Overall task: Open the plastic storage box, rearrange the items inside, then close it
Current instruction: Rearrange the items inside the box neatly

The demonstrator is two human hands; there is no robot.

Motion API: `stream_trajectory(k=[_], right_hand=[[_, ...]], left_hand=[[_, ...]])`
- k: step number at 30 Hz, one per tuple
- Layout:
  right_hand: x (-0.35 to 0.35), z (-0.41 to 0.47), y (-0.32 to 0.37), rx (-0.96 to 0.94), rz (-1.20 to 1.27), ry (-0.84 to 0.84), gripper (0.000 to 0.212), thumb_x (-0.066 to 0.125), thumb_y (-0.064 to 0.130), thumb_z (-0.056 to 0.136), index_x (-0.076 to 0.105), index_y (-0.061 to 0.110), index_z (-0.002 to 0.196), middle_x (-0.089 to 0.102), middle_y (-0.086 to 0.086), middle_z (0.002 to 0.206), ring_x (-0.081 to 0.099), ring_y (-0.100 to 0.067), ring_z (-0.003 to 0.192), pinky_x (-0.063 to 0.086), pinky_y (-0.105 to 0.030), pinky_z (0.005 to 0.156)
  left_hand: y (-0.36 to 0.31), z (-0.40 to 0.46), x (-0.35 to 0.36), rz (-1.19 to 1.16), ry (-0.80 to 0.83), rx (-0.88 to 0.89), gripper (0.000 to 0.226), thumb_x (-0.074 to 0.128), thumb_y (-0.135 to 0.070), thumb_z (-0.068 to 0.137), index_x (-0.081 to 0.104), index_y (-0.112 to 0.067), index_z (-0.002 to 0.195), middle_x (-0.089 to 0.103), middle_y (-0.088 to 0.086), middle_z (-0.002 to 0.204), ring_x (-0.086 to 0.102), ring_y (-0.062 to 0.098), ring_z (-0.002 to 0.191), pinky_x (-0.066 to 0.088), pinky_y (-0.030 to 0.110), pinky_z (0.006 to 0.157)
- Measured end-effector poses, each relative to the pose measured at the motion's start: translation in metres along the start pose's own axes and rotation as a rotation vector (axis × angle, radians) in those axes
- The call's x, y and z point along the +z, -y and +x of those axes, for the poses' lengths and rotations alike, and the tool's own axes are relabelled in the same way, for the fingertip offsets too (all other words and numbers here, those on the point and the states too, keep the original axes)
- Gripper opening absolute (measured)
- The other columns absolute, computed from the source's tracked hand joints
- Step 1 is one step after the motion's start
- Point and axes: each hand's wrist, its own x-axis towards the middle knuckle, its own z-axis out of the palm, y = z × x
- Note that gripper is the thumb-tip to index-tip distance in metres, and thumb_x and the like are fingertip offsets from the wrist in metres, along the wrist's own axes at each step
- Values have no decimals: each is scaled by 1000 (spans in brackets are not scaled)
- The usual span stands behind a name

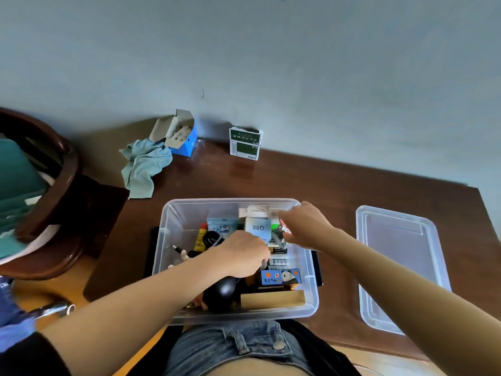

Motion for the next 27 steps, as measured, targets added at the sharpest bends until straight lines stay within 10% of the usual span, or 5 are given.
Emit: stream_trajectory(k=[6, 15, 21, 27], right_hand=[[3, -1, -5, 5, -3, -98, 21, 53, 29, 89, 55, 16, 105, 67, 0, 94, 60, -20, 91, 36, -28, 86], [-10, 4, -15, 78, 142, -53, 26, 54, 25, 90, 57, 19, 115, 68, -3, 105, 63, -27, 93, 40, -29, 68], [-18, 9, -19, 115, 170, -37, 22, 54, 18, 89, 60, 14, 110, 68, -6, 102, 63, -29, 92, 47, -31, 71], [-16, 16, 4, 39, -59, 125, 9, 52, -3, 85, 55, 4, 79, 59, -3, 76, 62, -26, 83, 46, -30, 64]], left_hand=[[-15, 26, -15, 250, -296, 48, 25, 49, 3, 85, 66, -6, 101, 63, 8, 108, 47, 26, 111, 35, 34, 91], [-21, 59, -7, 430, -157, -88, 24, 53, -2, 88, 66, -4, 107, 62, 14, 113, 44, 37, 117, 31, 45, 102], [-22, 32, -13, 152, -384, 18, 19, 52, 3, 86, 66, -10, 88, 67, 3, 85, 56, 25, 90, 33, 38, 102], [5, -48, -12, -514, -486, -183, 13, 62, -22, 88, 70, -16, 97, 67, -8, 84, 61, 8, 74, 44, 19, 65]])
